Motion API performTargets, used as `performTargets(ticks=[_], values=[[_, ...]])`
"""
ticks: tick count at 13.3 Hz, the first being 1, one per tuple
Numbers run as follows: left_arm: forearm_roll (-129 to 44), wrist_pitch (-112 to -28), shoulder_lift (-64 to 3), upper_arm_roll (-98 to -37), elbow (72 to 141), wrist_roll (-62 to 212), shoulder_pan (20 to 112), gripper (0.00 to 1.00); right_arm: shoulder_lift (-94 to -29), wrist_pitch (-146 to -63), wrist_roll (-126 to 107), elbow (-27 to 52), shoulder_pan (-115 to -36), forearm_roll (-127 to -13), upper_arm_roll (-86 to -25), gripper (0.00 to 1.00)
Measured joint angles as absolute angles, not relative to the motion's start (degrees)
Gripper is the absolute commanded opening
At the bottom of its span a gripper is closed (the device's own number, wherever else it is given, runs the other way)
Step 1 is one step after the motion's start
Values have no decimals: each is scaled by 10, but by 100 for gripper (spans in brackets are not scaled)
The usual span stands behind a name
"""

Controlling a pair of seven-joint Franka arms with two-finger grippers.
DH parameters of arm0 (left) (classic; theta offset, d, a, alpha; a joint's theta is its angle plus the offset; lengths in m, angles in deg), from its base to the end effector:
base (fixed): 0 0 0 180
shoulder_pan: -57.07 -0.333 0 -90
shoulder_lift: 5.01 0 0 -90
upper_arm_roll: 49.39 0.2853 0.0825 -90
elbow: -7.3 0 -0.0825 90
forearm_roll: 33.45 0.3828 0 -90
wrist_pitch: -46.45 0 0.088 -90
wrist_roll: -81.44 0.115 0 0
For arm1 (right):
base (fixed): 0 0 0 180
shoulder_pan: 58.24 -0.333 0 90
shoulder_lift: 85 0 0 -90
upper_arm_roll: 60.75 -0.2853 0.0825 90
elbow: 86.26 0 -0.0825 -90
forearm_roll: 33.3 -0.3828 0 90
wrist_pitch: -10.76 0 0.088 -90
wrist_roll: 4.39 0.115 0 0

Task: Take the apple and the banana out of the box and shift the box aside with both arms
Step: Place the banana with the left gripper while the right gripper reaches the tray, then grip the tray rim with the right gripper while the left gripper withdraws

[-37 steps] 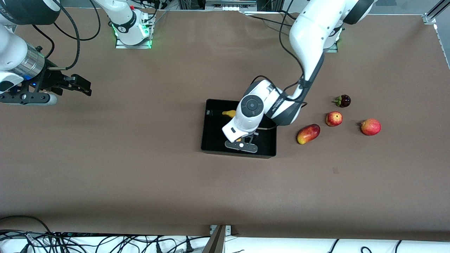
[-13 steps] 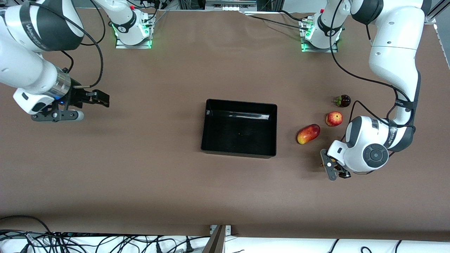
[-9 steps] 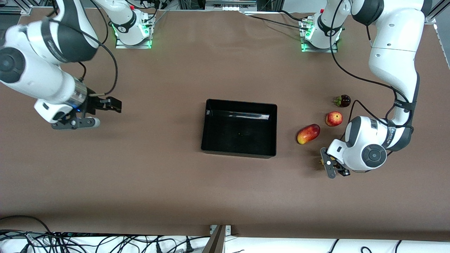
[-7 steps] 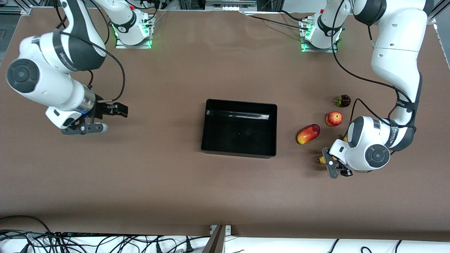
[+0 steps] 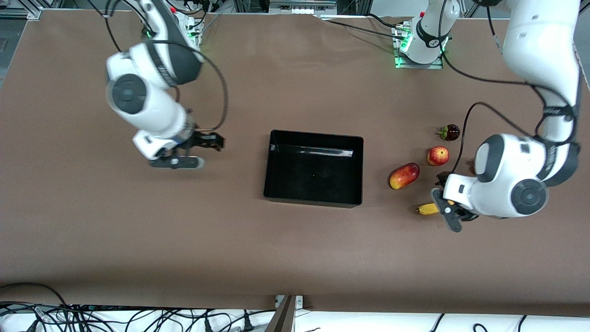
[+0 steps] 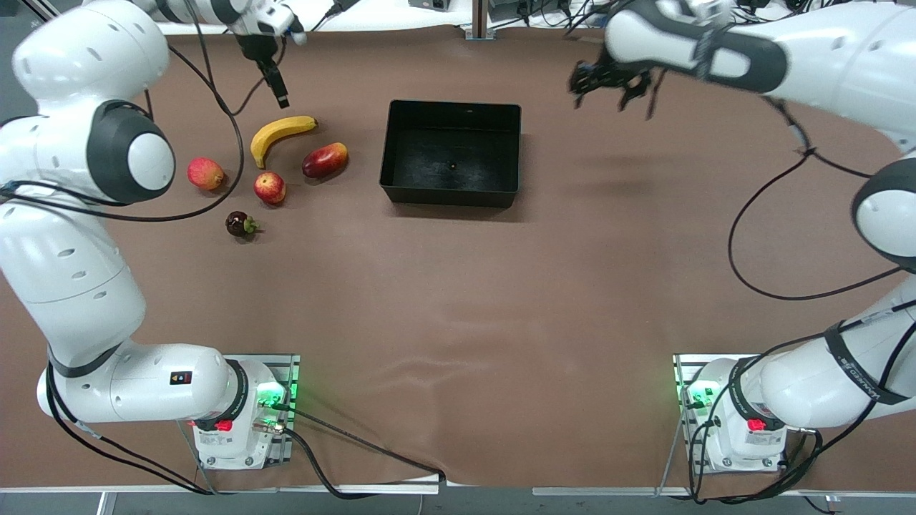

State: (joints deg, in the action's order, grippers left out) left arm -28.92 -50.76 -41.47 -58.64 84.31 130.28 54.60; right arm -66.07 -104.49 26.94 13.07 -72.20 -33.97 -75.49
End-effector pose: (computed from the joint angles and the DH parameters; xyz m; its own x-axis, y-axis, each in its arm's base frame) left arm 0.6704 -0.0530 0.3054 0.5397 -0.8262 -0.1619 -0.7964 -0.5633 0.2200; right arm 0.5557 0.2935 0.3544 0.9946 -0.0600 -0.0847 -0.0650 -0.9962 -0.0571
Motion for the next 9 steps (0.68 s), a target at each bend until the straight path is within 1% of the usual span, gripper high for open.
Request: performTargets(ticks=[2, 4, 6, 7, 9], values=[[-290, -409, -393, -587, 811, 1226, 546, 100, -623, -1104, 330, 131, -765, -340, -755, 100], [-290, -324, -386, -588, 761, 1139, 547, 100, -587, -1157, 362, 132, -795, -340, -755, 98], [-290, -270, -375, -586, 717, 1036, 546, 100, -561, -1184, 373, 131, -813, -339, -755, 94], [-290, -262, -366, -585, 709, 991, 546, 100, -553, -1190, 374, 131, -817, -338, -755, 90], [-292, -263, -338, -577, 709, 897, 546, 100, -539, -1202, 374, 131, -823, -331, -755, 76]])
